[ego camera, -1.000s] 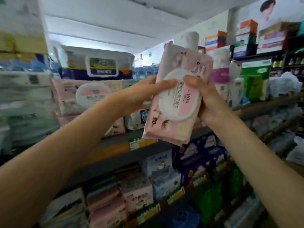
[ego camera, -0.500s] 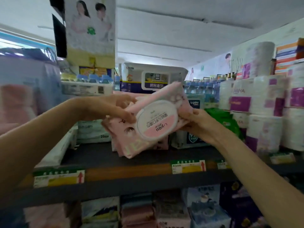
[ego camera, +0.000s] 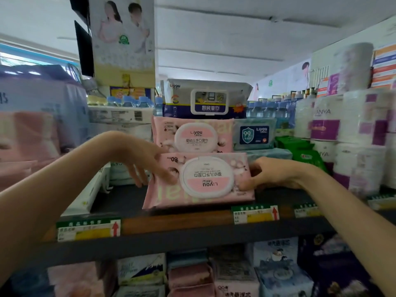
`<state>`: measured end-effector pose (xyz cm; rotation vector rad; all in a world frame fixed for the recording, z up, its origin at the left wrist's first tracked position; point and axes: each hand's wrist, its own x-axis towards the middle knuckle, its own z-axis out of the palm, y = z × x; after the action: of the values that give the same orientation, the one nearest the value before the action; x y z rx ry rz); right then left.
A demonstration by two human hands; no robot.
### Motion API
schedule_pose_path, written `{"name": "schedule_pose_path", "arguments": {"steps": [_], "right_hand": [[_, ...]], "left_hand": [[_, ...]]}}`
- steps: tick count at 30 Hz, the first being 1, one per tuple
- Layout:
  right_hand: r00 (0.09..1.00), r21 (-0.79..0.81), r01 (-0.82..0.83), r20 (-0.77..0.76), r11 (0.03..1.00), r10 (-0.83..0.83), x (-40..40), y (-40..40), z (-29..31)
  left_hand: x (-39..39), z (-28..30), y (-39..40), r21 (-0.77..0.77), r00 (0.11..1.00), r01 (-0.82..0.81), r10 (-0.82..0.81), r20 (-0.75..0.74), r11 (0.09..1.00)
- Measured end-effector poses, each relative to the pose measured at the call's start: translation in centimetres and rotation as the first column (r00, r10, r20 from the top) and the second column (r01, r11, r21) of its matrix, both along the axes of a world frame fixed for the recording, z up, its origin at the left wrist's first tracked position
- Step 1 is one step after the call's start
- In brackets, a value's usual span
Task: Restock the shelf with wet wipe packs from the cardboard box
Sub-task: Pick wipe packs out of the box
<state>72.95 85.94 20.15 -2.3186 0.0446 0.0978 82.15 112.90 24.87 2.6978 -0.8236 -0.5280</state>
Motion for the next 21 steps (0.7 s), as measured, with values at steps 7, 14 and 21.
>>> {"name": "schedule_pose_path", "arguments": {"steps": [7,14,21], "right_hand": [[0.999,0.181,0.019,0.036,0.983,-0.026,-0.3,1.4,-1.5],[0.961,0.143,0.004,0.273,0.99,-0.044,-2.5,2.2,4.9],[0.486,0.689,-0.171,0.68,0.704,-0.549,0.3,7.4,9.1]], "left_hand": [[0.3,-1.3,0.2,-0.26,0.988,0.019,-0.058,-0.143,0.965],[0.6,0.5,2.4,-0.556,0.992,0.044,-0.104,-0.078,0.83],[-0.6,1.1,-1.1,-0.976,0.961,-0.062,-0.253,-0.116,0.21]]}}
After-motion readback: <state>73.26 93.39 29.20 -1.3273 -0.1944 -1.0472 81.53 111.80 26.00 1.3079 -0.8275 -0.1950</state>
